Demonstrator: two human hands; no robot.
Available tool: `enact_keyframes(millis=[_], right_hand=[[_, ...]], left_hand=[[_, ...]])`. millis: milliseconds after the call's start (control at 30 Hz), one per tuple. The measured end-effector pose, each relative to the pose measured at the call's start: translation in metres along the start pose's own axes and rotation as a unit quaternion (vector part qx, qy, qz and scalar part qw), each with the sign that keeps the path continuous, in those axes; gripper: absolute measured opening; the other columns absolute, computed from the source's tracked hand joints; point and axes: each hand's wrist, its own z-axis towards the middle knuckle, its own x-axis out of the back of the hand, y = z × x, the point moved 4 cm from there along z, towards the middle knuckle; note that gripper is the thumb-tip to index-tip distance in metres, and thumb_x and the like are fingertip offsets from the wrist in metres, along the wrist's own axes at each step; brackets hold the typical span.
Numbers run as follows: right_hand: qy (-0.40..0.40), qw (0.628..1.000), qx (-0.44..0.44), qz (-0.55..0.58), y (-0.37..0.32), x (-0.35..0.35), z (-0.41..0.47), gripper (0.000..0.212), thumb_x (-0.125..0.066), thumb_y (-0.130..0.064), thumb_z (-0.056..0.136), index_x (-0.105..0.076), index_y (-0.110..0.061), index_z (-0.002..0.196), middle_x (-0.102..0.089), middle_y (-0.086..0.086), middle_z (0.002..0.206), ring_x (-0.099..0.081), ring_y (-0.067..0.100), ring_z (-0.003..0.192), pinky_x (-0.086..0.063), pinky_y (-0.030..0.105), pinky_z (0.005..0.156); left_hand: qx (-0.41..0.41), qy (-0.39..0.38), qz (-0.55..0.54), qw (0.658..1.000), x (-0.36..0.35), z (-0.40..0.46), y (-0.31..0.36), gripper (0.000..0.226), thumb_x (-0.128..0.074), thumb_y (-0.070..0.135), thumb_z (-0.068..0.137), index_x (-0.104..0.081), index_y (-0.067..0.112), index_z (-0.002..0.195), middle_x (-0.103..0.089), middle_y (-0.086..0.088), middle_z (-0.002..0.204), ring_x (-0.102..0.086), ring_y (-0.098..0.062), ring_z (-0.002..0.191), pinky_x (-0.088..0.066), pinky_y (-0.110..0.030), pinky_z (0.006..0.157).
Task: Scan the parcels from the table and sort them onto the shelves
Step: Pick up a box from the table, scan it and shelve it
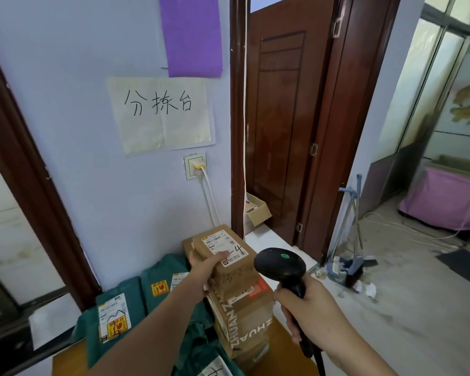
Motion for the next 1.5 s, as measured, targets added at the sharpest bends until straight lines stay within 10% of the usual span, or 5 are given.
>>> enact_keyframes(millis=[167, 500, 667, 1500], right_hand=[[0.011, 1.000, -0.007, 0.008, 0.001, 0.003, -0.002, 0.003, -0.059, -0.012, 0.096, -0.057, -0.014, 0.095, -0.053, 0.012, 0.052, -0.048, 0.024, 0.041, -0.048, 0.032, 0.050], [0.009, 0.999, 0.028, -0.028, -0.013, -0.015, 0.000, 0.011, -0.060, -0.016, 0.094, -0.057, -0.008, 0.086, -0.055, 0.009, 0.049, -0.051, 0.025, 0.044, -0.051, 0.039, 0.059], [0.021, 0.997, 0.058, -0.053, -0.023, -0.039, -0.002, 0.026, -0.061, -0.020, 0.092, -0.053, -0.006, 0.071, -0.052, 0.006, 0.050, -0.050, 0.018, 0.044, -0.053, 0.048, 0.062], [0.070, 0.991, 0.100, -0.055, -0.040, -0.072, -0.024, 0.022, -0.059, -0.016, 0.091, -0.053, -0.016, 0.070, -0.051, -0.004, 0.043, -0.050, 0.014, 0.040, -0.050, 0.035, 0.054]], left_hand=[[0.013, 0.005, -0.025, 1.000, 0.006, 0.002, 0.003, 0.107, -0.088, 0.034, 0.080, -0.015, 0.032, 0.158, -0.059, -0.012, 0.119, -0.061, -0.031, 0.099, -0.053, -0.046, 0.074], [-0.106, -0.024, 0.002, 0.994, 0.040, -0.013, 0.012, 0.137, -0.096, 0.022, 0.064, -0.001, 0.033, 0.163, -0.062, -0.011, 0.138, -0.069, -0.030, 0.114, -0.058, -0.049, 0.093], [-0.179, -0.071, 0.053, 0.980, 0.038, -0.044, 0.015, 0.125, -0.090, 0.017, 0.077, -0.001, 0.031, 0.164, -0.065, 0.002, 0.128, -0.075, -0.019, 0.103, -0.063, -0.031, 0.073], [-0.306, -0.118, 0.153, 0.932, 0.033, -0.092, 0.008, 0.132, -0.097, 0.026, 0.071, -0.001, 0.039, 0.161, -0.057, 0.012, 0.139, -0.066, -0.003, 0.119, -0.060, -0.031, 0.095]])
